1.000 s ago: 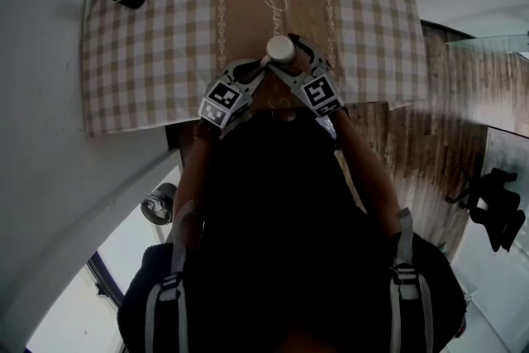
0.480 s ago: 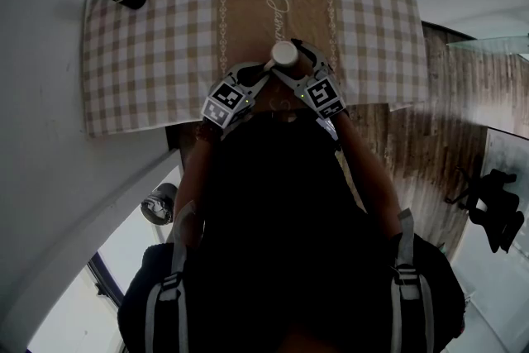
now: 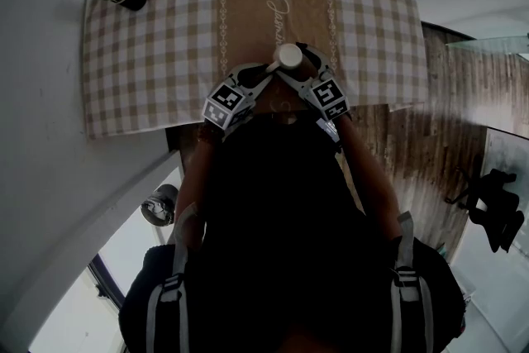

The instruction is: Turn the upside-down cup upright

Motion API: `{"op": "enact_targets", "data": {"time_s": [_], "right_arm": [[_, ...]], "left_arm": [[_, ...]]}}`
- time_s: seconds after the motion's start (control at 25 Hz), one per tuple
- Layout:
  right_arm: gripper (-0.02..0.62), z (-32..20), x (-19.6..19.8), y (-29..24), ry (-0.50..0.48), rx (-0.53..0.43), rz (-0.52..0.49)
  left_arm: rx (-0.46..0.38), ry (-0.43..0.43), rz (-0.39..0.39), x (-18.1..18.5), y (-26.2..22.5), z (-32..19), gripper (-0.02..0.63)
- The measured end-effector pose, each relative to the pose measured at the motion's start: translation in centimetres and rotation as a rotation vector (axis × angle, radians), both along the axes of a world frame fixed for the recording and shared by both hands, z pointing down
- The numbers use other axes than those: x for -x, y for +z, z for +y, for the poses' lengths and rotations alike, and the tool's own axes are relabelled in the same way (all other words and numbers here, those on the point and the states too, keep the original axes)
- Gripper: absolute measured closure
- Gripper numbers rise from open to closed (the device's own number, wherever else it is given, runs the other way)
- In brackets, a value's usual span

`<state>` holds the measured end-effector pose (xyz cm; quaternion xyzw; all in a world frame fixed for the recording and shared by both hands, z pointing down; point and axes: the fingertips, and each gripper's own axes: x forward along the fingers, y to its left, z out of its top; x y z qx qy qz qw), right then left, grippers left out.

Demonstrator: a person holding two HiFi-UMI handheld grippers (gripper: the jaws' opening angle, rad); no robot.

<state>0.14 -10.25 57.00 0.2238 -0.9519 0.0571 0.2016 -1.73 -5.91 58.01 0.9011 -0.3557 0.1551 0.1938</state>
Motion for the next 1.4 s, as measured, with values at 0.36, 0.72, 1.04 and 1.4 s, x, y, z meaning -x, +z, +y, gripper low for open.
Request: {"op": "enact_targets", "data": {"time_s": [0.36,0.72,1.04,1.4], "right_arm": [[0.293,1.9,-4.6,-3.1,0.082,-0.072,-0.095],[0.44,0.8,-4.3,-12.3,0.25,-0.287,-0.261],[0.592,2.8,-1.7,-14.1,0.394,-0.339,-0.222],[0.594,2.9,-1.1,-10.0,0.379,-0.316,-0.174]], "left_arm": [[-0.063,-0.071,0.095,2.6,-2.7,1.4,0.506],[-0.396,-0.299,0.1,3.7,-12.1,-1.8,0.511],[-0.518,-0.495,0.08,6.1,-16.0,0.0,0.614],[-0.447,-0.509,0.039,6.3,-10.0,-0.3,0.614]]}}
